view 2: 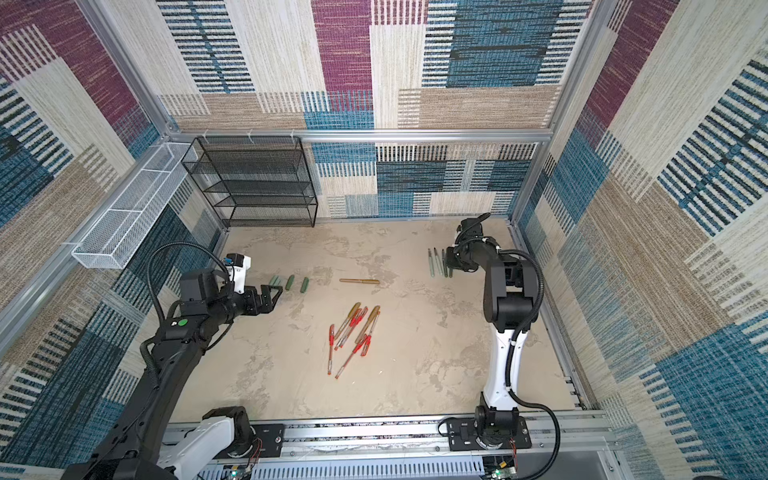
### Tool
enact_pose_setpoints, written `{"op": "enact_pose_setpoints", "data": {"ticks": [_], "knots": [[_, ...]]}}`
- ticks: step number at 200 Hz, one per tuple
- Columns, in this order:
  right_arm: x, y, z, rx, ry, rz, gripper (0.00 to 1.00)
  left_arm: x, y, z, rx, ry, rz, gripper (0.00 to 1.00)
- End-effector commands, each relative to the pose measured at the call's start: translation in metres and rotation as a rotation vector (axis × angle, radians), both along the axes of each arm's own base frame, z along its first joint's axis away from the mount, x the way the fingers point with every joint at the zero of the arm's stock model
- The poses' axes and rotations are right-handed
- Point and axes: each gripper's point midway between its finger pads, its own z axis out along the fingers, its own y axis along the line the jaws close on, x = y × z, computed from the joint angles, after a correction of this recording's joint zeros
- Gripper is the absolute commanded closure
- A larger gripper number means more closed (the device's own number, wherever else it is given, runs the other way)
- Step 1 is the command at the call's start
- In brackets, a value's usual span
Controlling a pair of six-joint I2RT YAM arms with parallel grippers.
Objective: Open the pen caps
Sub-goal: 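Lay the pen beside the uncapped pens and open the right gripper, then raise the open right gripper away from the row of pens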
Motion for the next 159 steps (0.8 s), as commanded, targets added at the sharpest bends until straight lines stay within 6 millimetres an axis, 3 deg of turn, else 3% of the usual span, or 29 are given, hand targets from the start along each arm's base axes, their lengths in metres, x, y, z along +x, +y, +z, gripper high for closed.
{"op": "enact_pose_setpoints", "data": {"ticks": [1,38,68,127,159], "knots": [[-0.004,-0.001,0.011,-0.006,-0.001,-0.004,0.73,0.0,-0.002,0.008,-0.019,-0.023,-0.005,0.04],[-0.005,0.011,0.053,0.061,-0.082,0.01,0.7,0.001,-0.001,0.008,-0.016,-0.026,0.003,0.04],[-0.018,0.017,0.076,0.099,-0.125,0.005,0.69,0.0,-0.002,0.006,-0.021,-0.024,-0.006,0.04],[-0.034,0.022,0.077,0.142,-0.132,-0.028,0.64,0.0,-0.004,0.008,-0.029,-0.027,-0.006,0.04],[-0.028,-0.008,0.057,0.016,-0.1,-0.12,0.57,-0.003,-0.005,0.009,-0.023,-0.038,-0.018,0.04]]}}
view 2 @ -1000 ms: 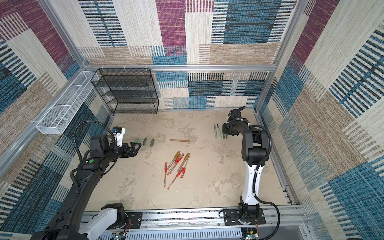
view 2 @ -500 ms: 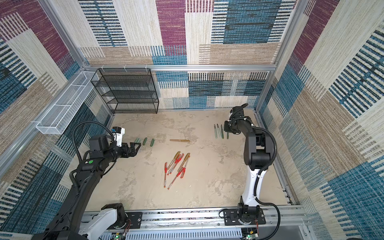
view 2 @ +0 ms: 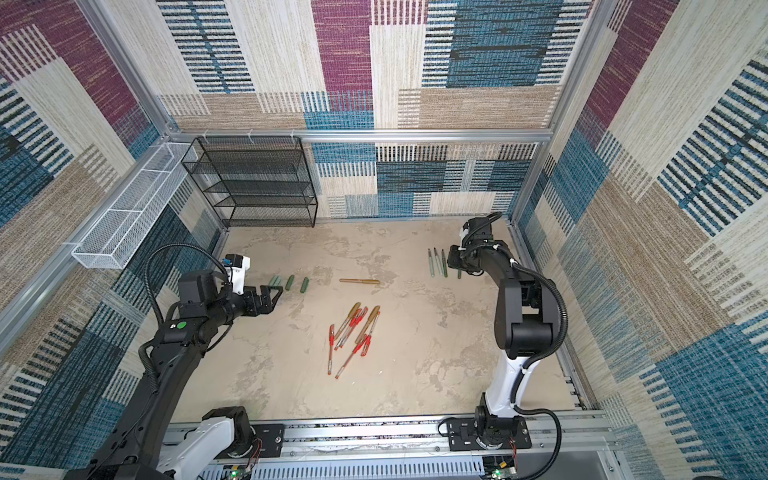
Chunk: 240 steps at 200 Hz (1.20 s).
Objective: Open the pen caps
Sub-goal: 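Raise the open right gripper away from the row of pens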
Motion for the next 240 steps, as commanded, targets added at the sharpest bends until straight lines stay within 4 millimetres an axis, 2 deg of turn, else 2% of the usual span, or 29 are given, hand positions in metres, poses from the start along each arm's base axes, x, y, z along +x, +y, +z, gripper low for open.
{"op": "enact_pose_setpoints", "data": {"ticks": [1,25,52,65,68,80,107,150,192,225,240], "knots": [[0.014,-0.021,-0.006,-0.076,-0.011,-0.08,0.56,0.001,-0.001,0.004,0.0,-0.024,-0.007,0.04],[0.029,-0.025,-0.011,-0.082,-0.008,-0.093,0.54,0.003,0.0,0.006,-0.002,-0.024,0.003,0.04],[0.047,-0.039,-0.019,-0.098,0.001,-0.136,0.52,0.001,-0.001,0.004,0.002,-0.022,-0.007,0.04],[0.049,-0.038,-0.03,-0.082,0.024,-0.13,0.52,0.002,0.002,0.004,0.012,-0.019,0.007,0.04],[0.055,-0.038,-0.024,-0.079,0.007,-0.129,0.52,0.002,0.003,0.004,0.014,-0.018,0.008,0.04],[0.06,-0.036,-0.029,-0.068,0.017,-0.115,0.52,0.002,0.002,0.006,0.014,-0.028,0.005,0.04],[0.056,-0.033,-0.046,-0.044,0.06,-0.111,0.53,0.003,0.004,0.002,0.014,-0.019,0.008,0.04],[0.049,-0.021,-0.061,0.019,0.092,-0.082,0.55,0.002,0.002,0.001,0.004,-0.016,0.001,0.04],[0.051,-0.015,-0.049,0.048,0.067,-0.068,0.56,0.002,0.001,0.003,0.0,-0.022,-0.001,0.04],[0.053,-0.011,-0.025,0.052,0.018,-0.059,0.57,0.003,0.002,0.004,-0.003,-0.02,0.007,0.04],[0.052,-0.009,-0.02,0.056,0.011,-0.055,0.57,0.002,0.001,0.005,-0.007,-0.025,0.0,0.04]]}}
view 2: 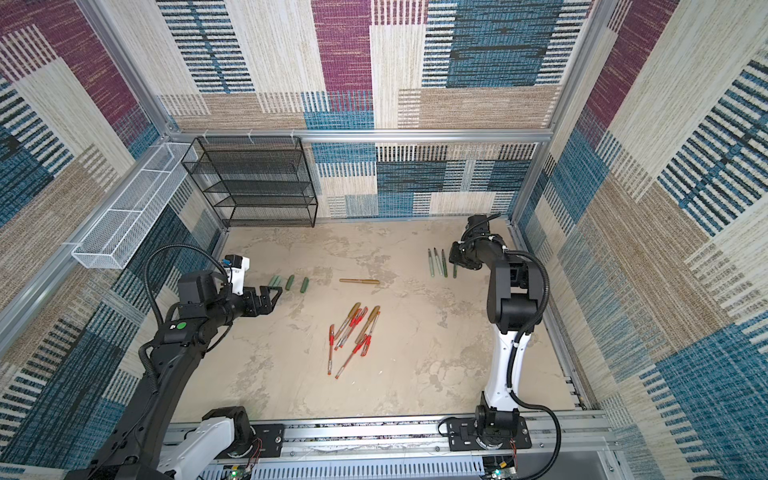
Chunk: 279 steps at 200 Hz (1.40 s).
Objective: Open the pen caps
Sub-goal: 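Raise the open right gripper away from the row of pens, then move the right gripper over the tan-capped fountain pen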
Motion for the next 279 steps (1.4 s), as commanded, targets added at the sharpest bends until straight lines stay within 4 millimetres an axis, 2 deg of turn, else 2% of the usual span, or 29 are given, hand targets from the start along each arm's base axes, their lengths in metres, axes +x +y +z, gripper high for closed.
{"op": "enact_pose_setpoints", "data": {"ticks": [1,11,19,25,46,82,98,101,119,144,180,202,230,256,279], "knots": [[0.003,0.006,0.016,0.016,-0.041,0.005,0.57,0.002,-0.001,0.007,-0.008,-0.03,-0.009,0.04],[0.001,0.01,0.018,0.021,-0.038,0.01,0.57,0.003,0.0,0.005,-0.004,-0.024,-0.002,0.04],[0.002,0.016,0.027,0.022,-0.06,0.02,0.57,0.004,0.0,0.007,-0.005,-0.023,0.002,0.04],[-0.004,0.021,0.024,0.023,-0.049,0.029,0.57,0.004,0.0,0.007,-0.007,-0.024,0.003,0.04],[-0.009,0.05,0.032,0.033,-0.052,0.071,0.57,0.003,-0.002,0.007,-0.016,-0.028,-0.01,0.04],[-0.023,0.138,0.052,0.115,-0.08,0.158,0.57,0.005,-0.002,0.007,-0.018,-0.023,-0.003,0.04],[-0.029,0.173,0.046,0.078,-0.057,0.184,0.56,0.004,-0.003,0.007,-0.023,-0.025,-0.011,0.04],[-0.025,0.18,0.052,0.074,-0.073,0.188,0.56,0.004,-0.003,0.006,-0.023,-0.022,-0.011,0.04],[-0.028,0.224,0.05,0.081,-0.076,0.237,0.56,0.005,-0.002,0.006,-0.019,-0.02,-0.003,0.04],[-0.025,0.28,0.036,0.122,-0.061,0.307,0.57,0.003,-0.004,0.007,-0.018,-0.029,-0.017,0.04],[-0.019,0.343,0.011,0.132,-0.01,0.393,0.57,0.003,-0.003,0.008,-0.013,-0.028,-0.009,0.04],[-0.016,0.366,-0.003,0.139,0.014,0.424,0.57,0.002,-0.003,0.005,-0.003,-0.026,-0.014,0.04],[-0.031,0.385,-0.015,0.153,0.05,0.463,0.57,0.003,-0.002,0.005,-0.006,-0.025,-0.009,0.04],[-0.053,0.388,-0.035,0.132,0.107,0.489,0.57,0.004,-0.003,0.003,-0.004,-0.023,-0.013,0.04],[-0.076,0.387,-0.04,0.122,0.13,0.511,0.57,0.004,-0.002,0.004,-0.01,-0.024,-0.009,0.04]]}}
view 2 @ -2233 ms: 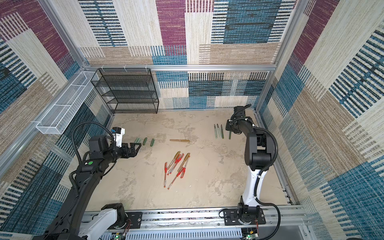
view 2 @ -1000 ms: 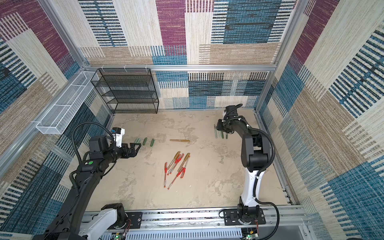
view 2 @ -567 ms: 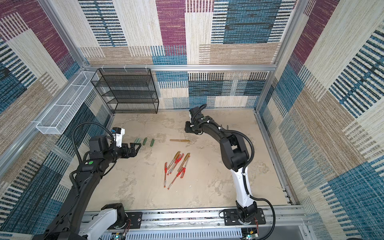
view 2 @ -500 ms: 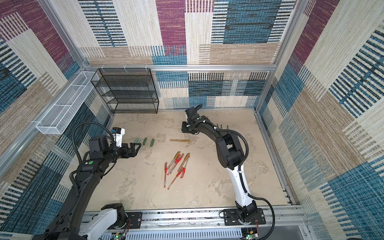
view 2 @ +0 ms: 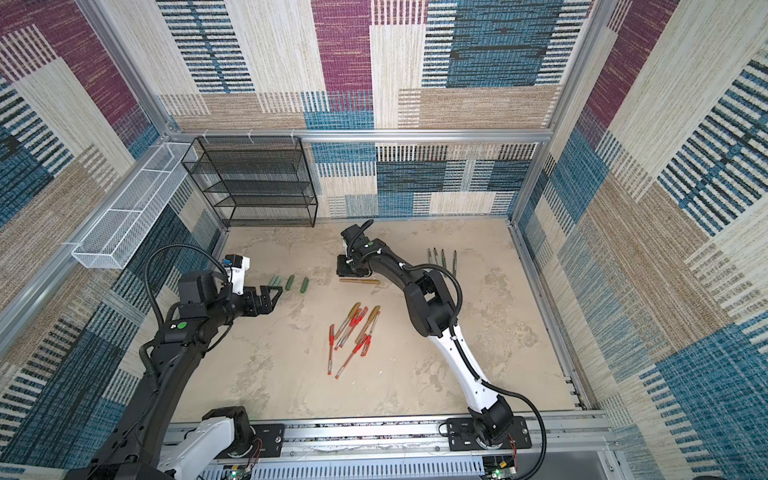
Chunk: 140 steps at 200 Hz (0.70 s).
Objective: Open the pen caps
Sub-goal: 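Move the right gripper over the tan-capped fountain pen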
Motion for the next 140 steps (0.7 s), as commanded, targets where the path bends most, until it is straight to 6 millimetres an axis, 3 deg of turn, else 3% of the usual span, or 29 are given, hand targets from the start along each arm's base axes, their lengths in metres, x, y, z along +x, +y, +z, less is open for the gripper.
{"op": "enact_pose_setpoints", "data": {"ticks": [1,33,89,104,140], "knots": [[-0.031,-0.006,-0.016,-0.041,0.08,0.019,0.57,0.003,-0.001,0.005,-0.006,-0.025,-0.007,0.04],[-0.054,-0.015,-0.01,-0.072,0.094,0.031,0.57,0.003,-0.001,0.003,-0.005,-0.018,-0.005,0.04],[-0.051,-0.029,0.057,-0.079,-0.009,-0.01,0.56,0.003,-0.002,0.006,-0.012,-0.022,-0.005,0.04],[-0.052,-0.034,0.067,-0.075,-0.031,-0.048,0.56,0.002,-0.003,0.007,-0.015,-0.03,-0.011,0.04],[-0.056,-0.056,0.036,-0.178,0.024,-0.127,0.52,0.002,-0.003,0.006,-0.013,-0.025,-0.007,0.04]]}}
